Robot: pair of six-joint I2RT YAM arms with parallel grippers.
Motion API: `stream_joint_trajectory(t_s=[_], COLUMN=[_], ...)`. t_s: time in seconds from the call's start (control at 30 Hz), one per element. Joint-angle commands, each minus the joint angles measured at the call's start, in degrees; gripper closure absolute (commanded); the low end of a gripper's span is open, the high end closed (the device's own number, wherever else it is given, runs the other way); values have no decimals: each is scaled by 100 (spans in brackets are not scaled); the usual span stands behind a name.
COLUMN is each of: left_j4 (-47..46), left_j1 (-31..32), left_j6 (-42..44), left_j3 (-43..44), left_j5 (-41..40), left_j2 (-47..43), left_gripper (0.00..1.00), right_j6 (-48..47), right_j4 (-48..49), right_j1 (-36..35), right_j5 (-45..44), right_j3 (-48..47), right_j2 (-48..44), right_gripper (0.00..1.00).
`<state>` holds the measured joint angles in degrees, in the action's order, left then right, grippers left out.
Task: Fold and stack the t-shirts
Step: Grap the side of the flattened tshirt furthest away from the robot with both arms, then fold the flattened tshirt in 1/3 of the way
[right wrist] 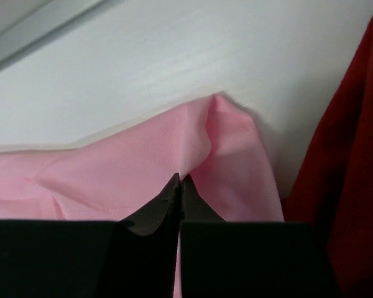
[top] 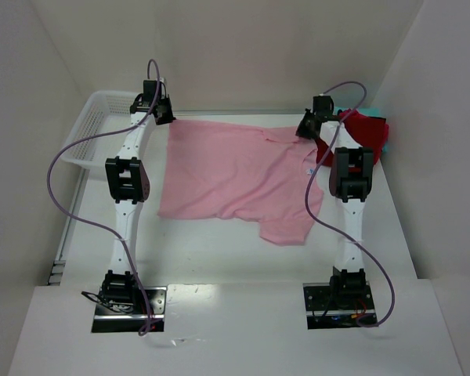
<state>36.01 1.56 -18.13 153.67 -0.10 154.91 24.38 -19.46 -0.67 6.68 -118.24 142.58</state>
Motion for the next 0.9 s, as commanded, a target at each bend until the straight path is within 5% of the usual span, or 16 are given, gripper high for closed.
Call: stream_joint_trajectory(t_s=[0.0,0.3,0.57,0.87], left_j4=[3,55,407,460], left_j1=[-95,-95,-95,-95], left_j6=[126,126,126,284], left_j3=[234,234,181,-844], left_j5=[63,185,344,449], left_j2=[-101,-339,-638,-1524], left_gripper=[100,100,100,100], right_j6=[14,14,155,313], right_j4=[-285,-532,-260,-75], right_j1=[-56,-56,-56,-56], right_j5=[-105,105,273,475], right_j3=[-832,-1246,-96,1399], right_j2=[-117,-915,-1752,-2964], right_gripper=[100,100,100,100])
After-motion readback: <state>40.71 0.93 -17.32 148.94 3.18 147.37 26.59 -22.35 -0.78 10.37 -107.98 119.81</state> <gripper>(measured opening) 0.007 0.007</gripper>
